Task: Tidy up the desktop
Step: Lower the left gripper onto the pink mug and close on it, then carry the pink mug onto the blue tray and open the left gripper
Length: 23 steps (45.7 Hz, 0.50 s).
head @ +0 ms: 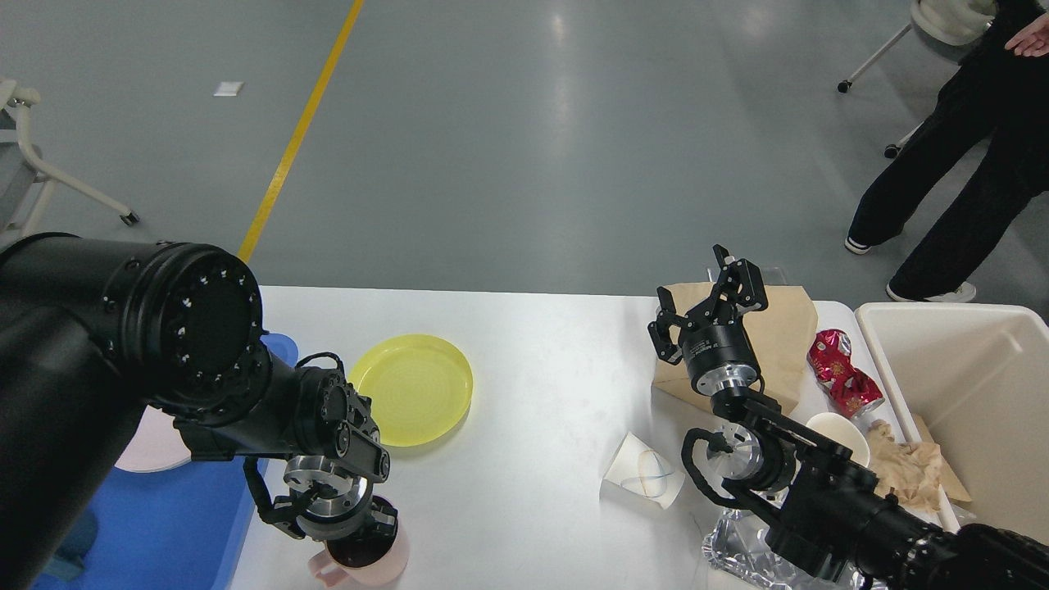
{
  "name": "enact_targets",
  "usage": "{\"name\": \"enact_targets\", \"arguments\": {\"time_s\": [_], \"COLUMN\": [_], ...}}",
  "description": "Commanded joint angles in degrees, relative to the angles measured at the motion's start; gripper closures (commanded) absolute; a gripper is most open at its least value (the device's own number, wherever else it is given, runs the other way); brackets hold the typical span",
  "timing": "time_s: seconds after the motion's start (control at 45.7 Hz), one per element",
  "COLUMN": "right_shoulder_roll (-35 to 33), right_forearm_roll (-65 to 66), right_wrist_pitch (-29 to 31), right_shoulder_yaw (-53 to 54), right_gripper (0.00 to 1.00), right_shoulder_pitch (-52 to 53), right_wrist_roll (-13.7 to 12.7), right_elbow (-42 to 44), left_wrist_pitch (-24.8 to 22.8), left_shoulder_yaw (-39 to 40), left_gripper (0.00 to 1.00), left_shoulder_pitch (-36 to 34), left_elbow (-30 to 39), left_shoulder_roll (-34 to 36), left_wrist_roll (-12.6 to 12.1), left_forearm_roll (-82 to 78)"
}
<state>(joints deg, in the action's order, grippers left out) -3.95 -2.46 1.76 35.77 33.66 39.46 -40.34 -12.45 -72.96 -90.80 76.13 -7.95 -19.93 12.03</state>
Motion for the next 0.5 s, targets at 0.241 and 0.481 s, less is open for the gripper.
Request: {"name": "enact_targets", "arguments": {"time_s": [0.241,0.481], "right_shoulder_roll": [0.0,0.0], "right_forearm_roll": [0.0,0.0], "right_wrist_pitch": [0.0,0.0], "right_shoulder_yaw": [0.0,0.0], "right_gripper": [0.0,0.0], "right_shoulder_pitch": [0.0,0.0], "right_wrist_roll": [0.0,0.0], "right_elbow": [0.0,0.0], "left_wrist_pitch": [-0.9,-15.8], "left_shoulder_yaw": [-0.1,0.6], "left_gripper": [1.0,1.0], "left_shoulder_pitch": [-1.6,-12.1], "left_elbow": [0.3,0.5], "left_shoulder_roll": [1.0,5.9], "left_wrist_roll": [-0.1,0.0], "left_forearm_roll": [-6.7,-6.7]}}
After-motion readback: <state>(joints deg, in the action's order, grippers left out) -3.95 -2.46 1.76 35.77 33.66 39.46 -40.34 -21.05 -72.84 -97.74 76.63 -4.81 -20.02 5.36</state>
